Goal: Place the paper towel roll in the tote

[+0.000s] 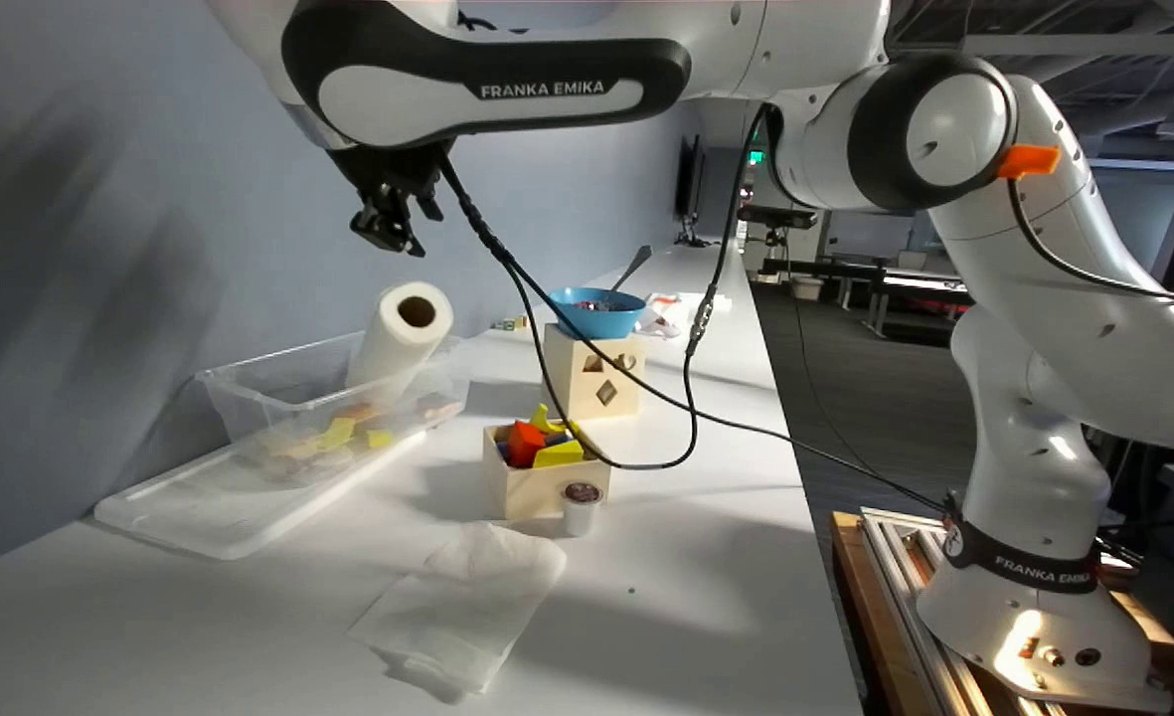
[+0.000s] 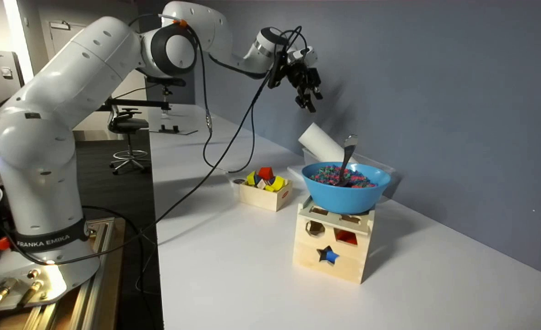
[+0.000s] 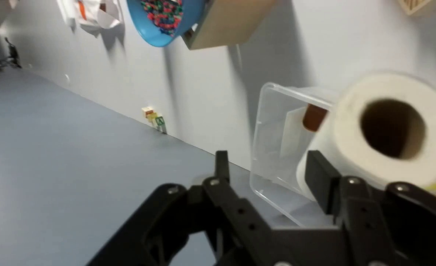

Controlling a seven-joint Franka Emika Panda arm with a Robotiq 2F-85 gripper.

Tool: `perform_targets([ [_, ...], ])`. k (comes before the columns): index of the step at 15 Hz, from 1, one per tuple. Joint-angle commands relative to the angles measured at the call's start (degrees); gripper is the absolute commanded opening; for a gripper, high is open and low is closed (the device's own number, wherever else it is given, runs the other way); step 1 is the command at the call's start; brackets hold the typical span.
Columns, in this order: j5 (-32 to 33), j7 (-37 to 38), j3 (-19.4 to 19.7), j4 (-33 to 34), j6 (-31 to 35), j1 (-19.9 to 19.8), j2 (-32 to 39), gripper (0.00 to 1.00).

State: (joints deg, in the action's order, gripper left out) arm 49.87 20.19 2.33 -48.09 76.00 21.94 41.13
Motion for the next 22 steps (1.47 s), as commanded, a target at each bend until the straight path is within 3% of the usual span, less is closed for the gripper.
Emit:
perform_targets([
  [1,4.68,-1.38,2.55,2.68,-8.00,4.13,-0.12,0.89],
  [3,6.02,-7.52,2.02,0.42,-10.65,5.43,-1.91,1.00],
  [6,5.96,-14.96,0.80,-3.41,-12.62,6.00,-4.02,1.00],
  [12,4.85,-25.07,-1.51,-16.75,1.68,2.46,-11.05,1.00],
  [13,5.26,-21.73,-0.19,-9.42,-2.13,4.04,-6.17,1.00],
  [19,4.90,-25.85,-0.76,-14.84,0.39,2.59,-9.00,1.00],
  [22,-0.22,-30.32,-3.01,-22.09,9.02,-0.96,-12.56,1.00],
])
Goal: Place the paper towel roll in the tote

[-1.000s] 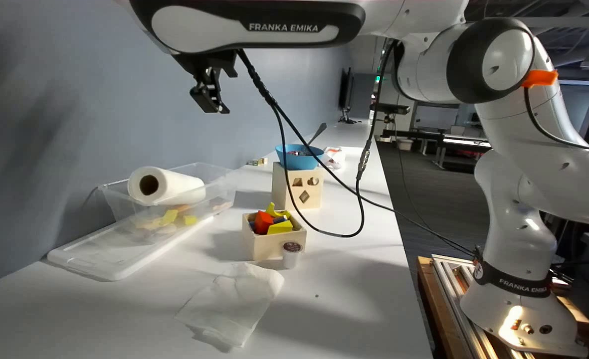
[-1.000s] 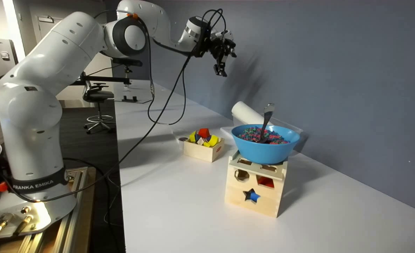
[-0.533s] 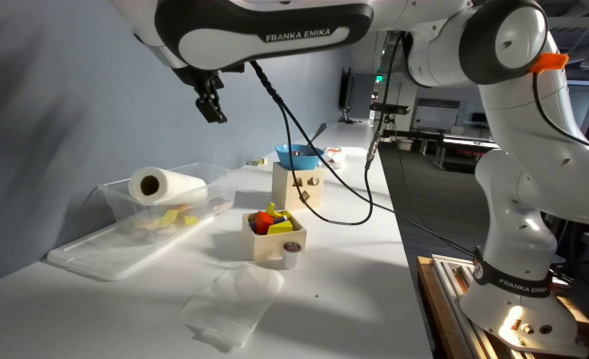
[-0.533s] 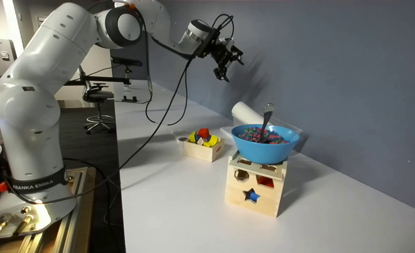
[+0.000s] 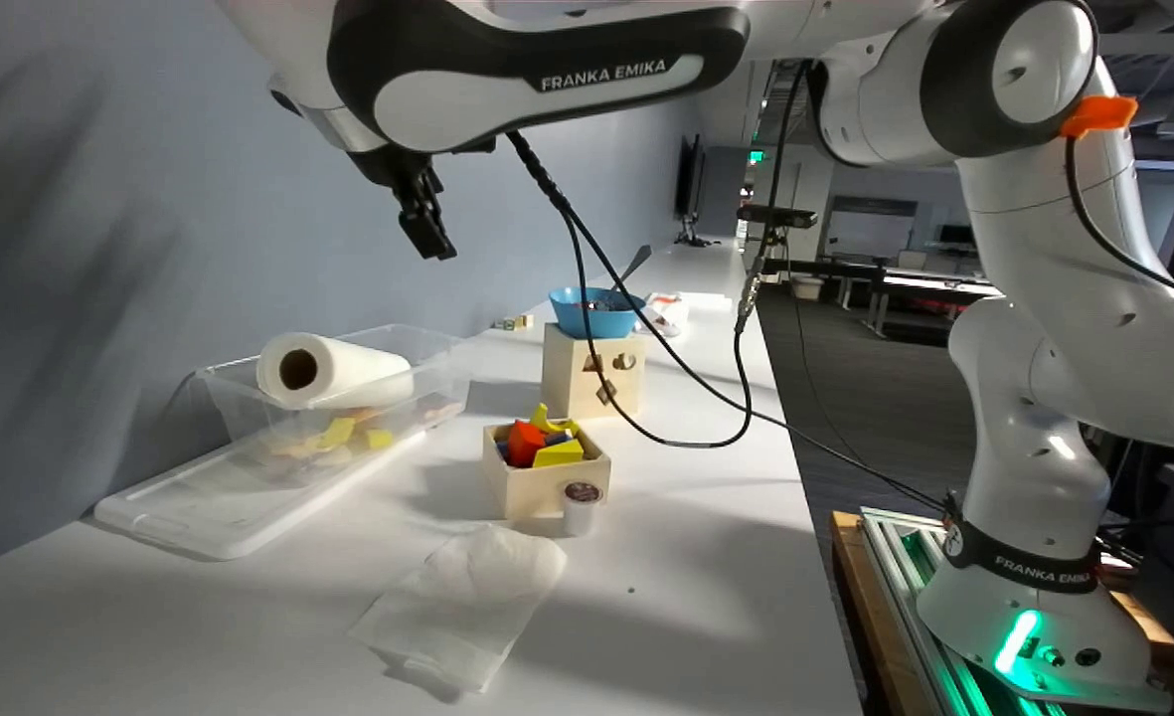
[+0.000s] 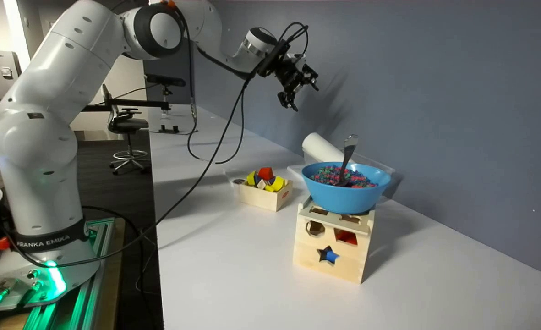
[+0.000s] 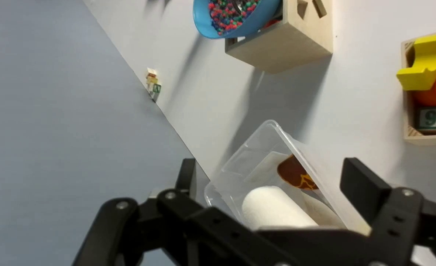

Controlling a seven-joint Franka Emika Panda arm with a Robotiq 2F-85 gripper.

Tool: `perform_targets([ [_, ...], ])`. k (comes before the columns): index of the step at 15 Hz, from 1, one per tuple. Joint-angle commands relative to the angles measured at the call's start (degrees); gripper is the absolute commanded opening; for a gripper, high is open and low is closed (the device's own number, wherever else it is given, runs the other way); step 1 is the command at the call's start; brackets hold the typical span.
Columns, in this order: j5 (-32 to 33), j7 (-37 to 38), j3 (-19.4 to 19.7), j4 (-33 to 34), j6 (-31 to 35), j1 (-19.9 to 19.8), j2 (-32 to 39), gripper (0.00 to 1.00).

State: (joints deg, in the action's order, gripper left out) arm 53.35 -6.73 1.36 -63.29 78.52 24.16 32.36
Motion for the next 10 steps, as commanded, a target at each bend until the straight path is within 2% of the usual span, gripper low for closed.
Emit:
perform_targets([
  [1,-5.19,-4.40,-2.37,-9.06,9.61,-4.46,-4.70,1.00],
  [5,-8.67,-10.31,-3.26,-18.33,23.46,-9.83,-8.40,1.00],
  [7,-10.58,-14.15,-5.50,-20.58,28.27,-13.78,-8.79,1.00],
  [8,-12.34,-16.84,-6.13,-20.04,28.14,-14.81,-7.72,1.00],
  [9,-9.05,-12.74,-4.78,-15.85,25.36,-12.73,-5.31,1.00],
  [10,-9.34,-13.26,-4.88,-16.29,25.77,-13.42,-5.32,1.00],
])
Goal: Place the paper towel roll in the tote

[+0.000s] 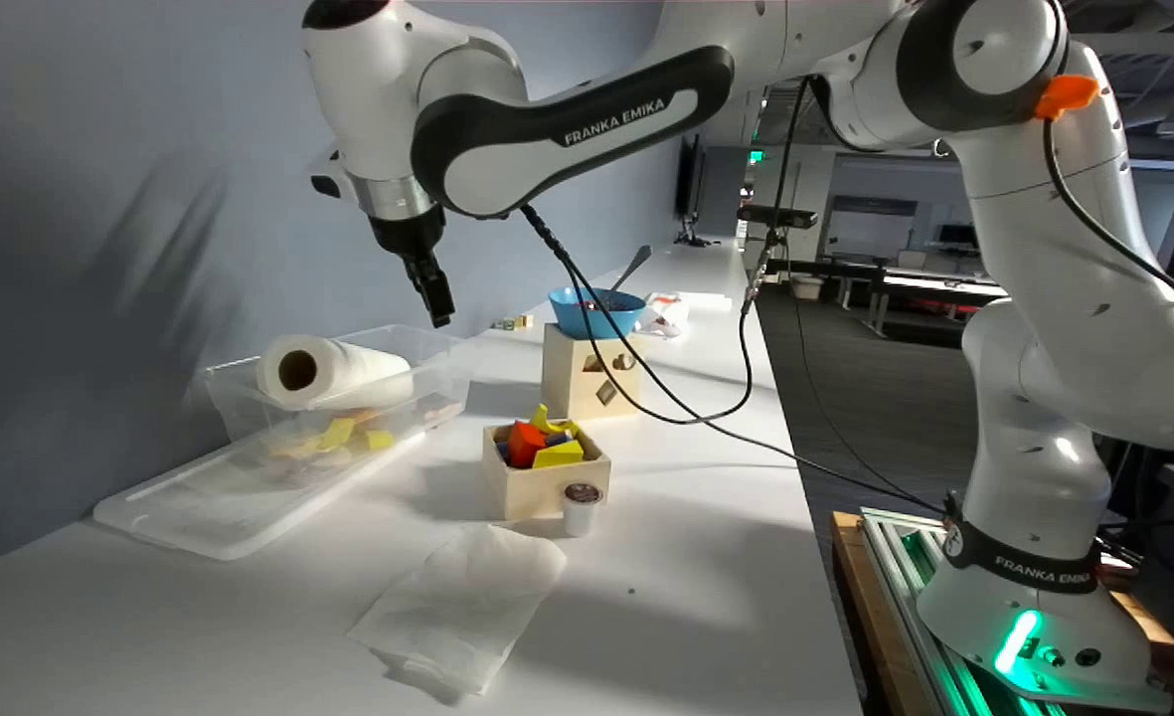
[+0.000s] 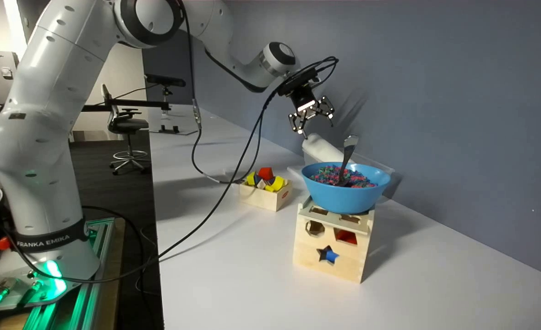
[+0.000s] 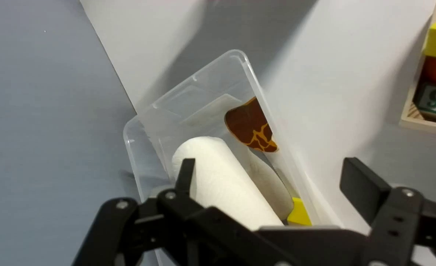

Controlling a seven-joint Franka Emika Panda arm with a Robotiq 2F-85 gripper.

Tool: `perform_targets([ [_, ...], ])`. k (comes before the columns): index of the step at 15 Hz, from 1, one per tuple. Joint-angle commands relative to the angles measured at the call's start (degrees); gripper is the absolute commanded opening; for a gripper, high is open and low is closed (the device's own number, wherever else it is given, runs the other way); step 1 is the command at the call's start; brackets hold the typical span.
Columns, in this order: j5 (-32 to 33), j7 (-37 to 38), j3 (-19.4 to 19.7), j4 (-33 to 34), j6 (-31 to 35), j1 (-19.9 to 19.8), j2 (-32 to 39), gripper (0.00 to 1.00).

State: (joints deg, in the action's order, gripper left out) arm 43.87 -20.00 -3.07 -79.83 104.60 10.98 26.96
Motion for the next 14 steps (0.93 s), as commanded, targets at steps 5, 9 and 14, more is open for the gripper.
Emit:
perform_targets([
  [5,-2.36,-3.99,-1.95,-1.22,3.86,-1.72,0.00,1.00],
  [9,-9.52,-11.76,-3.83,-5.61,13.56,-5.93,0.36,1.00],
  [14,-19.71,-22.67,-4.21,-7.69,17.51,-9.33,2.03,0.81],
])
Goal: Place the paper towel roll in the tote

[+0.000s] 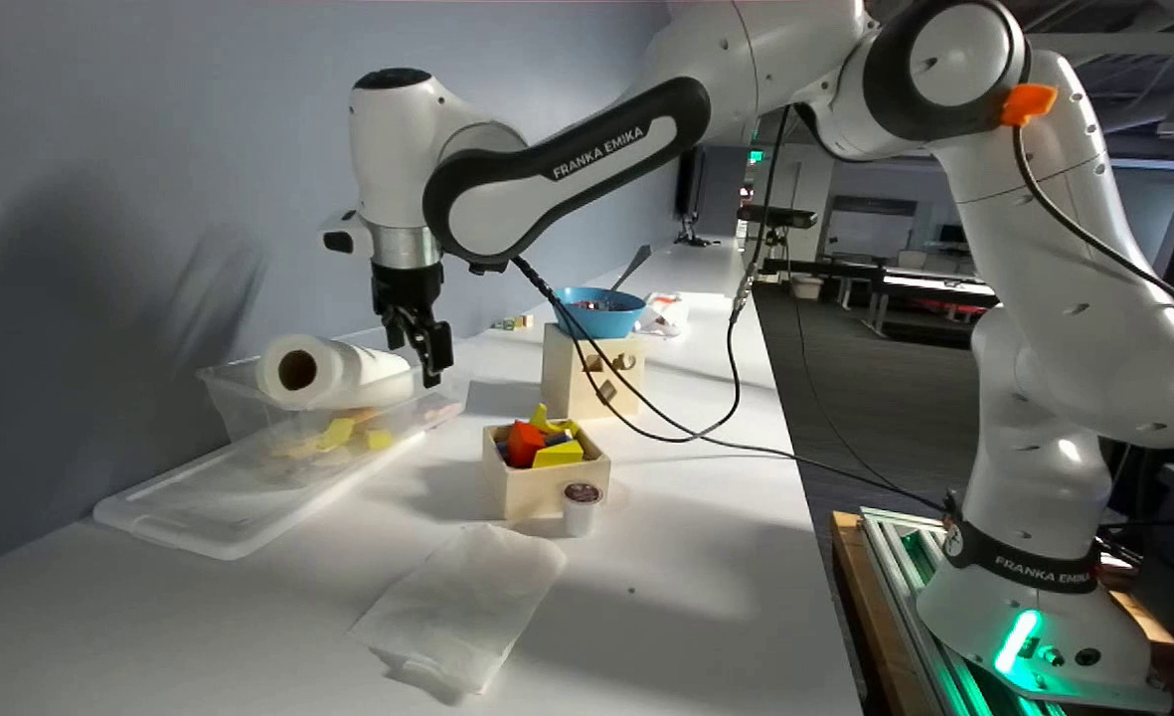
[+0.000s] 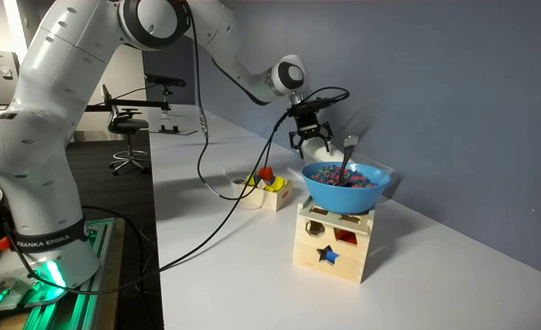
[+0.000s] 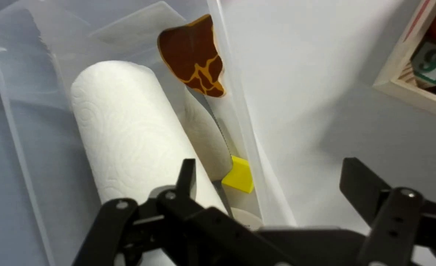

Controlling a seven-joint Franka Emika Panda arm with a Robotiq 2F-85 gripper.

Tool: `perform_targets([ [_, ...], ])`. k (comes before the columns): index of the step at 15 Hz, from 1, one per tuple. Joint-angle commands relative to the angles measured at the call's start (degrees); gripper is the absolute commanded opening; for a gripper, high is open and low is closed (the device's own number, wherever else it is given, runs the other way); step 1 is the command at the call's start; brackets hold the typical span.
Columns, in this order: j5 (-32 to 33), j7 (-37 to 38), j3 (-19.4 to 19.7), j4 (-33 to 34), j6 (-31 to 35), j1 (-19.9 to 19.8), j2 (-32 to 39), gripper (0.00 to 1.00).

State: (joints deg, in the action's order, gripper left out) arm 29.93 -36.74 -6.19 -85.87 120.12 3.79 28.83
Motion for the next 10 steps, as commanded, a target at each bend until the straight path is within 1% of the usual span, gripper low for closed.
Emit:
perform_targets([
  [1,-7.44,-6.94,-1.00,-1.55,1.71,-2.32,0.64,0.74],
  [2,-8.62,-7.76,-0.84,-1.58,1.07,-2.26,0.90,0.68],
  [3,-9.45,-8.03,-0.67,-1.72,0.45,-2.07,1.04,0.59],
  [4,-9.93,-7.90,-0.40,-1.62,-0.16,-1.78,1.34,0.52],
  [5,-10.05,-7.84,-0.21,-1.53,-0.58,-1.54,1.49,0.44],
  [7,-10.36,-7.60,-0.17,-1.69,-0.54,-1.31,1.47,0.32],
  [10,-9.68,-6.98,0.00,-2.11,-0.30,-0.57,0.90,0.09],
])
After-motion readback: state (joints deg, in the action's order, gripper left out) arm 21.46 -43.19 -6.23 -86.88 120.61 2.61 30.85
